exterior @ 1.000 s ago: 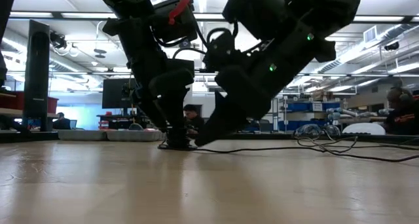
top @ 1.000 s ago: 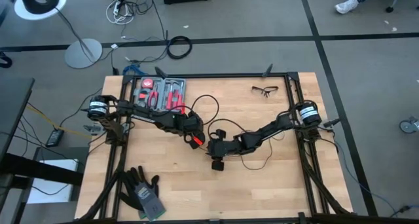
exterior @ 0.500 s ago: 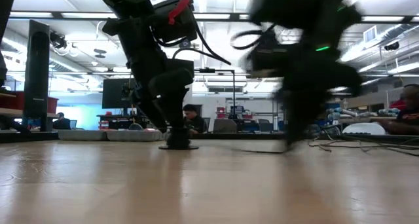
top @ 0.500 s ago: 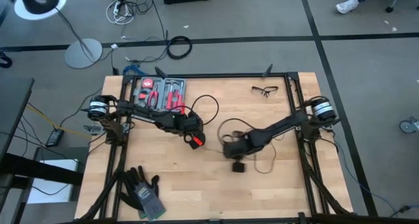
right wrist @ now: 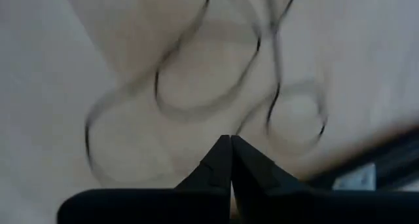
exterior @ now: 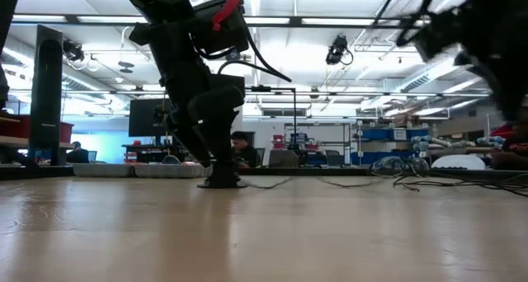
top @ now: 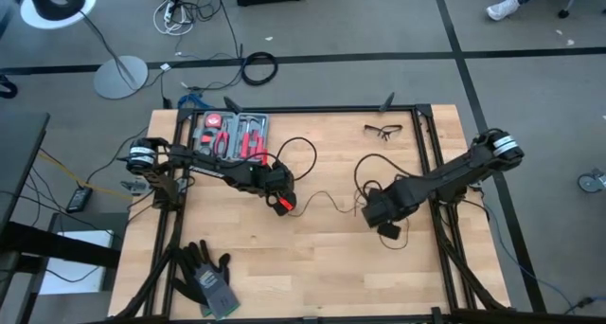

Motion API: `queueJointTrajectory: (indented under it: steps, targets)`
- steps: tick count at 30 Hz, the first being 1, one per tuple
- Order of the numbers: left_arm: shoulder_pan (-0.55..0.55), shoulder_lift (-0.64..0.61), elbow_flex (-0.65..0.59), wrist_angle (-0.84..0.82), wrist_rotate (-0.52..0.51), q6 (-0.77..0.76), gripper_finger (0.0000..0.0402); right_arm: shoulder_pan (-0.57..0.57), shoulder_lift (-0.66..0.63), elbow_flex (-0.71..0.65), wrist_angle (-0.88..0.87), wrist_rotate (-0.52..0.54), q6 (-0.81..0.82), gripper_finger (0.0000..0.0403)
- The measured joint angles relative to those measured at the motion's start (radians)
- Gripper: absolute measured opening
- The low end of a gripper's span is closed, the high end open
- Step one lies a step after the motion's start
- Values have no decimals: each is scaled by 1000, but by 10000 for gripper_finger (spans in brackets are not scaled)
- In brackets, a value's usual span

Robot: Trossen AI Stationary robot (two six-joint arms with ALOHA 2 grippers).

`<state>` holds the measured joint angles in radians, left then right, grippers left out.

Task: Coil cords
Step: Uncoil the black wire from the black spool

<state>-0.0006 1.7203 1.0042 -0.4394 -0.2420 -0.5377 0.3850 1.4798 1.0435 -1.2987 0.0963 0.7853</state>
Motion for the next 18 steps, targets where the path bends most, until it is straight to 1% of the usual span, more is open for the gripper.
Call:
queueJointTrajectory:
  steps: [1, 3, 5, 8, 13, 18]
  targets:
    - [0, 0, 0, 0, 0, 1, 400, 1, -8, 0, 34, 49, -3, 8]
    - [0, 0, 0, 0, 0, 2, 400, 3, -16, 0, 157, 128, -57, 18]
    - [0, 0, 0, -1, 0, 2, 400, -4, -17, 1, 284, 191, -138, 29]
    - [0, 0, 0, 1, 0, 2, 400, -30, 3, 2, 525, 263, -286, 46]
    - [0, 0, 0, 1, 0, 2, 400, -89, 112, -2, 941, 267, -537, 74]
    - [0, 0, 0, 1, 0, 2, 400, -142, 292, -2, 1273, 195, -696, 94]
